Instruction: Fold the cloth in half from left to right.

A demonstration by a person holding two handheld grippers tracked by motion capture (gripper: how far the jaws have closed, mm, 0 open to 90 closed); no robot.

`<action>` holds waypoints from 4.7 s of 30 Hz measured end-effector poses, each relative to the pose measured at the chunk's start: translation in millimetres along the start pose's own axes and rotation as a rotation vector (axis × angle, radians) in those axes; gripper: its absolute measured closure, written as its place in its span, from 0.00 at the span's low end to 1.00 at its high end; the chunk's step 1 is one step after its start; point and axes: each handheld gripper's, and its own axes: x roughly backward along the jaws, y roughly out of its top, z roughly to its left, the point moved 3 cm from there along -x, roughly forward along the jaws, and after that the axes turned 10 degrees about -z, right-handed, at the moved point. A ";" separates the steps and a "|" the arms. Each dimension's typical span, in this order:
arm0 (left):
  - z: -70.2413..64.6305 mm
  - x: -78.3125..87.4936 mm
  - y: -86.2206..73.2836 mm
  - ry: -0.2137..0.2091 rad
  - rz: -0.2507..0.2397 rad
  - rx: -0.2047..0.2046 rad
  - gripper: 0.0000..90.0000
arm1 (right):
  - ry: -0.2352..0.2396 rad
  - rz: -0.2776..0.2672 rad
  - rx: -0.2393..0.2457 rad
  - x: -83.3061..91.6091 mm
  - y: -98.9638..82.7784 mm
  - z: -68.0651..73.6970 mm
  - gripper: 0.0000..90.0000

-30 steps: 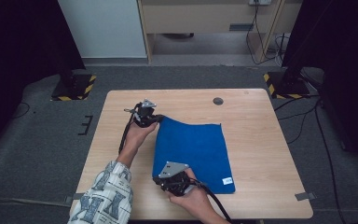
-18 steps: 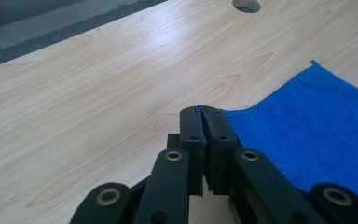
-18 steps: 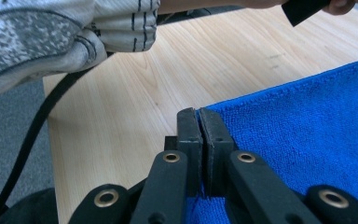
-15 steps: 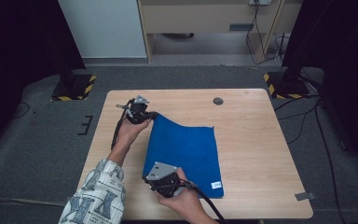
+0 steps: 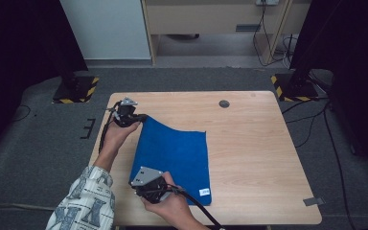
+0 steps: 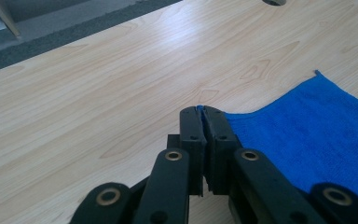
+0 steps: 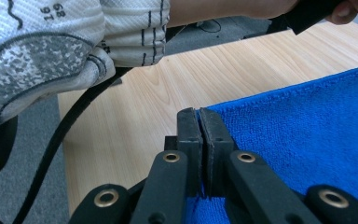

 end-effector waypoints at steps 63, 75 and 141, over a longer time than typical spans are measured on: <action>-50.2 -53.9 -6.4 -0.096 0.109 -0.035 0.96 | -0.037 0.020 -0.115 44.2 -50.0 -22.9 0.97; -62.8 -65.9 -10.1 -0.117 0.117 -0.039 0.95 | -0.054 0.045 -0.130 51.3 -61.3 -26.7 0.97; -95.3 -96.2 -15.8 -0.161 0.141 -0.024 0.85 | -0.105 0.131 -0.203 78.1 -92.4 -39.3 0.74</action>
